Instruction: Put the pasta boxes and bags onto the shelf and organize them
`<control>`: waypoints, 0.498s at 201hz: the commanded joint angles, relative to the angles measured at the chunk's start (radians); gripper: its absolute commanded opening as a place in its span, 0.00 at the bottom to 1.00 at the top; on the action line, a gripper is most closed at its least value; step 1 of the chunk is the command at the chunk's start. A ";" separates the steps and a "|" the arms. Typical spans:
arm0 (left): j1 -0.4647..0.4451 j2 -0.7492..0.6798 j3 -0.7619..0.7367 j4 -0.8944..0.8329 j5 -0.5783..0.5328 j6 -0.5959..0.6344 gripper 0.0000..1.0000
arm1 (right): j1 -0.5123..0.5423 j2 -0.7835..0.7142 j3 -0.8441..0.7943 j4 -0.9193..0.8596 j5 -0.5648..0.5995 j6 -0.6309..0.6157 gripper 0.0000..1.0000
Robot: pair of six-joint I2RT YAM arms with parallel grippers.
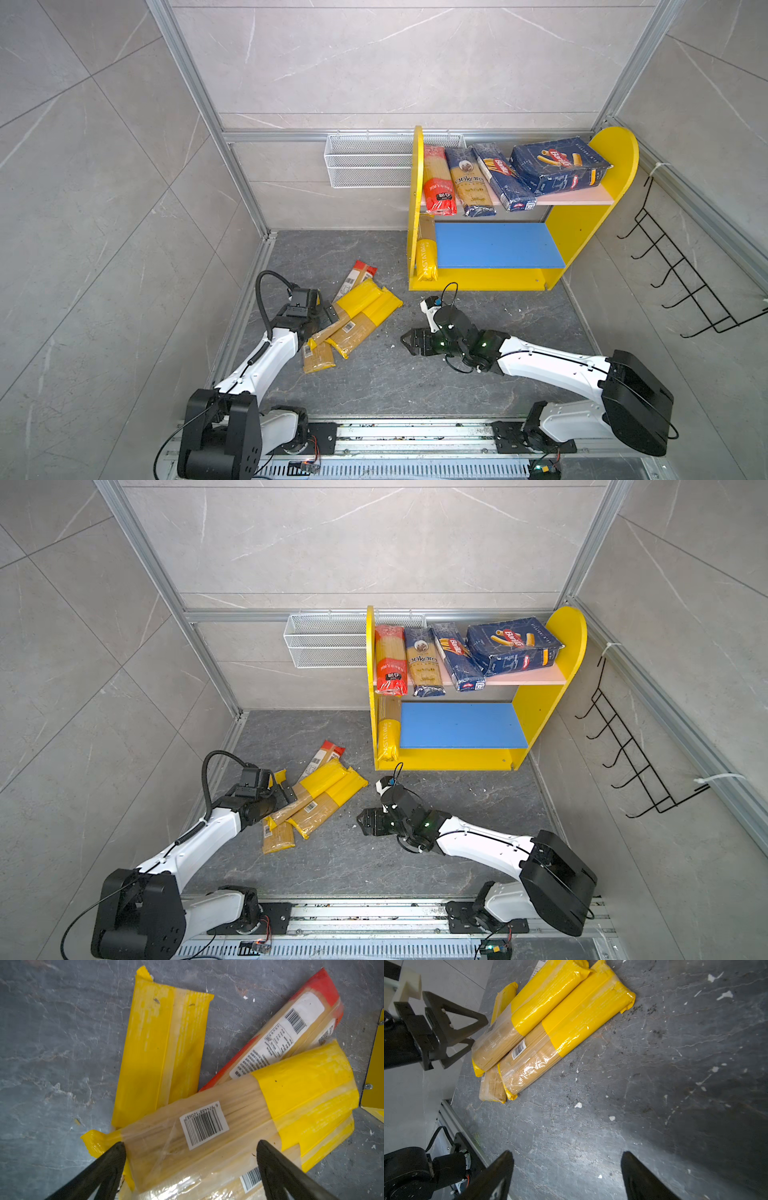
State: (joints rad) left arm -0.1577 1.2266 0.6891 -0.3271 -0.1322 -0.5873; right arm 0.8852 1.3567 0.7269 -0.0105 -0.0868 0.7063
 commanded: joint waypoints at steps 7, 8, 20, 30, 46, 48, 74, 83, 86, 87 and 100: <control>0.003 0.033 0.073 0.074 -0.038 0.075 1.00 | 0.003 -0.016 0.015 -0.004 -0.009 -0.041 0.83; 0.004 0.033 0.073 0.074 -0.039 0.077 1.00 | 0.003 -0.016 0.014 -0.003 -0.010 -0.041 0.83; 0.003 0.047 0.078 0.068 -0.049 0.092 1.00 | 0.003 -0.013 0.007 0.003 -0.013 -0.041 0.83; 0.003 0.066 0.084 0.055 -0.055 0.100 0.99 | 0.003 -0.006 0.001 0.010 -0.015 -0.039 0.83; 0.003 0.096 0.081 0.043 -0.037 0.098 0.99 | 0.001 0.005 -0.006 0.026 -0.024 -0.033 0.83; 0.003 0.100 0.079 0.044 -0.034 0.098 0.99 | 0.001 0.007 -0.007 0.028 -0.027 -0.033 0.83; 0.003 0.136 0.052 0.062 -0.024 0.098 0.98 | 0.000 0.010 -0.011 0.047 -0.044 -0.027 0.83; 0.002 0.148 0.050 0.057 -0.018 0.099 0.97 | -0.001 0.007 -0.011 0.047 -0.048 -0.026 0.83; 0.001 0.150 0.048 0.057 -0.011 0.098 0.96 | -0.001 0.006 -0.011 0.046 -0.048 -0.027 0.83; 0.001 0.151 0.048 0.058 -0.008 0.098 0.96 | 0.000 0.006 -0.011 0.046 -0.048 -0.028 0.83; -0.007 0.152 0.027 0.074 0.038 0.086 0.93 | 0.000 -0.003 -0.013 0.040 -0.050 -0.030 0.83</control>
State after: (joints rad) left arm -0.1574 1.3712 0.7395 -0.2817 -0.1490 -0.5140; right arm 0.8852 1.3579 0.7261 0.0120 -0.1215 0.6880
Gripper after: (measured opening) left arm 0.947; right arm 0.832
